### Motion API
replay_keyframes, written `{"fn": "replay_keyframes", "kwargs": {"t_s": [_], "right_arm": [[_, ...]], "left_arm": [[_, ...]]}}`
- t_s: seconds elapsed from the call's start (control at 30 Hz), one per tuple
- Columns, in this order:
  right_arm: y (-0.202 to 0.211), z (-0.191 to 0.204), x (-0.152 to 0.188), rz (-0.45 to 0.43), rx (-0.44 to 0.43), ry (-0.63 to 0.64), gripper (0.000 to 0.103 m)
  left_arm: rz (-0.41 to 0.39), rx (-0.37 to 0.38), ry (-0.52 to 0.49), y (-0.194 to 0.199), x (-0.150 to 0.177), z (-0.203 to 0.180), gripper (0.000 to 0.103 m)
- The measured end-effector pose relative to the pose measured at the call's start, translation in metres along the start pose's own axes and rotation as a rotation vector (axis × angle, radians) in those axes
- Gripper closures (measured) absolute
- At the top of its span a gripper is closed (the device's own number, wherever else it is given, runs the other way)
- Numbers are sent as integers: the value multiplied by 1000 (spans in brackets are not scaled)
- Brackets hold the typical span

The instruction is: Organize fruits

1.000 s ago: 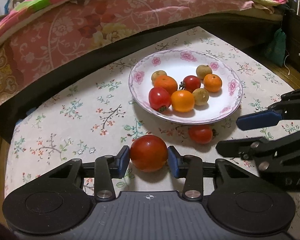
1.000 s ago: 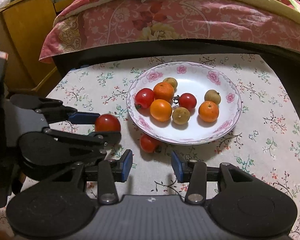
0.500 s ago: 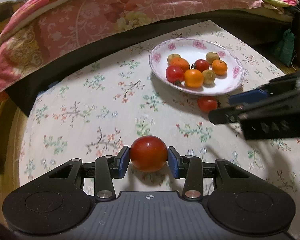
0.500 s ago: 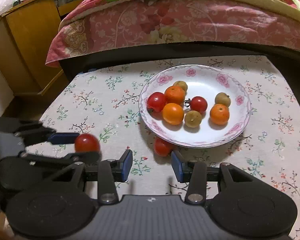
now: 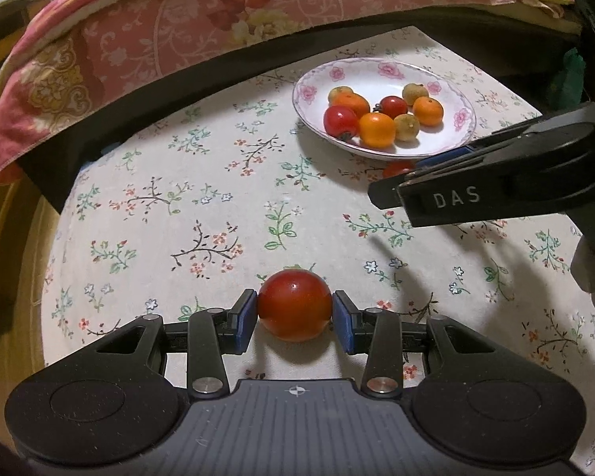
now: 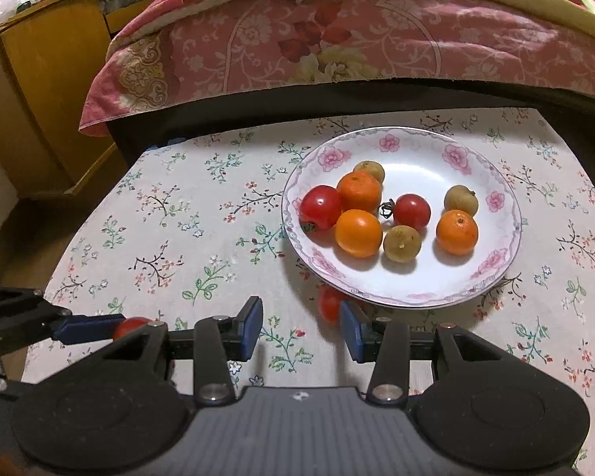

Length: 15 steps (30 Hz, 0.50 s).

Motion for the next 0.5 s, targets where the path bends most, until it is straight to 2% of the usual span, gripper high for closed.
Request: {"fn": "replay_keyframes", "kwargs": {"t_s": [0.5], "right_arm": [[1, 4, 1, -26, 21, 44, 62]], "left_arm": [[-1, 22, 7, 2, 1, 2, 54]]}}
Point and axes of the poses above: each gripper's, at about its wrist camera, not at the fingertips, and y roughly against the way its jaws point, z to its left, x to its underside, the point moved 5 cm from there along -y, roughly the way its jaws point
